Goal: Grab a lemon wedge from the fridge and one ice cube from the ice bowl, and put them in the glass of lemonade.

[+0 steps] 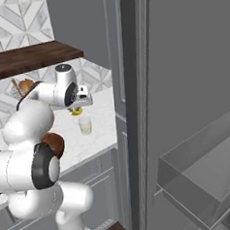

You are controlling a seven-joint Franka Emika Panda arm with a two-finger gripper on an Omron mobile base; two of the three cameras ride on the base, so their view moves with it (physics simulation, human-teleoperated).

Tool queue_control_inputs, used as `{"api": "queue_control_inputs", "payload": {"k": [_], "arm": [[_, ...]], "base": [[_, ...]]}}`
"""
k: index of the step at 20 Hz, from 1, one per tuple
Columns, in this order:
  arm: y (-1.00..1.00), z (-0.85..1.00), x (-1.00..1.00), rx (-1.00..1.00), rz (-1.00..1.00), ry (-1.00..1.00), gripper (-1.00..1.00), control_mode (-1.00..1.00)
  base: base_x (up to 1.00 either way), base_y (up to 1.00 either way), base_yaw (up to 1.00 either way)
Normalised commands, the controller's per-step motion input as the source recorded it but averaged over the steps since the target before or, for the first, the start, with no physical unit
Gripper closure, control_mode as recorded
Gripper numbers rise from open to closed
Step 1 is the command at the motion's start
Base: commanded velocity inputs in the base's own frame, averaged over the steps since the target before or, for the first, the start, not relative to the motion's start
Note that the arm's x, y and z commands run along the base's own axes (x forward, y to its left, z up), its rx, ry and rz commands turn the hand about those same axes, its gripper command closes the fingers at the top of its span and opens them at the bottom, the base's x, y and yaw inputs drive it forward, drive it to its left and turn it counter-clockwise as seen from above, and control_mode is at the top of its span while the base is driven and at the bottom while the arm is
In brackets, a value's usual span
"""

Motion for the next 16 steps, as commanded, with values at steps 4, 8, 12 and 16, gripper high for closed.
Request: {"api": "queue_control_inputs", "payload": {"k": [4, 8, 12, 16], "arm": [[0.05, -0.6, 0.67, 0.0, 0.0, 0.0, 1.0, -1.0], [0.12, -0.58, 0.42, 0.0, -0.01, 0.0, 1.0, -1.0], [0.02, -0.37, 0.02, 0.0, 0.0, 0.0, 1.0, -1.0], [0.0, -0.09, 0.05, 0.0, 0.0, 0.0, 1.0, -1.0]], "base": [[0.0, 0.0, 0.0], [0.0, 0.0, 0.0], [0.0, 0.0, 0.0], [0.0, 0.0, 0.0]]}}
